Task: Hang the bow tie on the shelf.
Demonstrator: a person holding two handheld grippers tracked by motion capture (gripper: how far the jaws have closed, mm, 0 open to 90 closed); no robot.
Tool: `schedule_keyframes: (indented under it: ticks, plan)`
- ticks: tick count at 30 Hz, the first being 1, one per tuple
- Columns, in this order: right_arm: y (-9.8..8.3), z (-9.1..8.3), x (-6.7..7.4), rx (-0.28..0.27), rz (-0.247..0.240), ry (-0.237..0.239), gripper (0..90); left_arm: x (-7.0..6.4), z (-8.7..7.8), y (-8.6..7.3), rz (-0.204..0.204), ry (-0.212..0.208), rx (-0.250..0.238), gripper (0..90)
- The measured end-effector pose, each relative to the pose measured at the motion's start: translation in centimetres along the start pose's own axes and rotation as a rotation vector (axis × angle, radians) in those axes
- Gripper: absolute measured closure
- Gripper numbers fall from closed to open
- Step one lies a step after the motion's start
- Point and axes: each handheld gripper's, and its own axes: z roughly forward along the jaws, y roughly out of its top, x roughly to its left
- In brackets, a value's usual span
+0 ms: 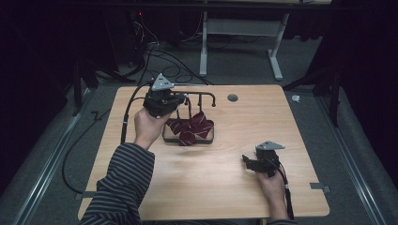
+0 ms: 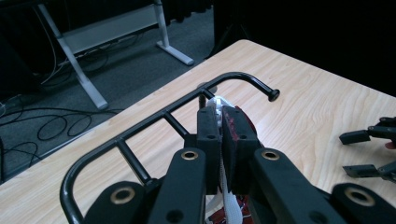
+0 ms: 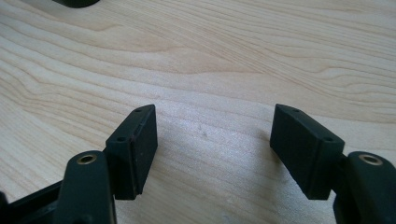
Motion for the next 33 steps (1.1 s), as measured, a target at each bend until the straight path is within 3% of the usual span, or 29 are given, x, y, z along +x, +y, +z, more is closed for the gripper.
schedule_keyframes:
  ticks: [33]
  plan:
    - [0.0,0.0,0.0,0.000,-0.003,0.000,33.3,1.7,4.5,0.8,-0.042,0.057,0.024,86.2]
